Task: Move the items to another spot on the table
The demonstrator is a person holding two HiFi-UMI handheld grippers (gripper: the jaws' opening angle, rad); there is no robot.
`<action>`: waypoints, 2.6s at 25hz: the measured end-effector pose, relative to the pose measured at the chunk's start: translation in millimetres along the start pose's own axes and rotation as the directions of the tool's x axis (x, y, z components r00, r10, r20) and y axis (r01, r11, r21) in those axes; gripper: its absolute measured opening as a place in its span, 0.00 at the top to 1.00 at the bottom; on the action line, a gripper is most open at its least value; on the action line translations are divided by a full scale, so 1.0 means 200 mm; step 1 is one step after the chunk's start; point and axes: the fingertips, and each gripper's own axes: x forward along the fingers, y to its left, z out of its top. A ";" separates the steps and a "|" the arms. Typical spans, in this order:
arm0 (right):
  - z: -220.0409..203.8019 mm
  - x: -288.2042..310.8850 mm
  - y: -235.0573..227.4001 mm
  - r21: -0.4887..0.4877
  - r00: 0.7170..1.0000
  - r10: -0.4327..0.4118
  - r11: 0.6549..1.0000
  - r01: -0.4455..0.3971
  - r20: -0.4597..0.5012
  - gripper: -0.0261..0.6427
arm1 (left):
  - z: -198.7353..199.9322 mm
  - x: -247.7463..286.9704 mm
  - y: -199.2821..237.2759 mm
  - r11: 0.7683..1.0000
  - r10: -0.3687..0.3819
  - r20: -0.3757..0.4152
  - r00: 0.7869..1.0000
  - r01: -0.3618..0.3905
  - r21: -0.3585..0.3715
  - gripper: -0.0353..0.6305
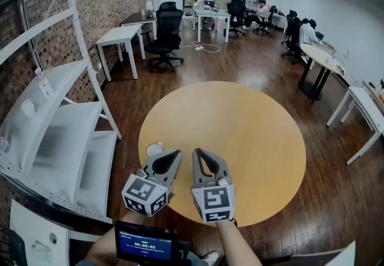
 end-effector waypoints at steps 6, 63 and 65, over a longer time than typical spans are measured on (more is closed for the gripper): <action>-0.01 0.18 0.19 0.003 0.998 0.064 0.998 -0.064 0.000 0.93 | -0.04 -0.10 0.21 0.999 0.054 -0.010 0.999 -0.054 0.002 0.94; -1.11 1.00 0.65 0.183 0.950 0.148 0.978 -0.099 -0.276 0.27 | -0.88 -0.17 1.02 0.973 0.184 -0.221 0.958 -0.209 -0.093 0.94; -1.15 1.02 0.66 0.197 0.947 0.150 0.976 -0.095 -0.286 0.27 | -0.91 -0.17 1.04 0.972 0.191 -0.229 0.955 -0.217 -0.094 0.94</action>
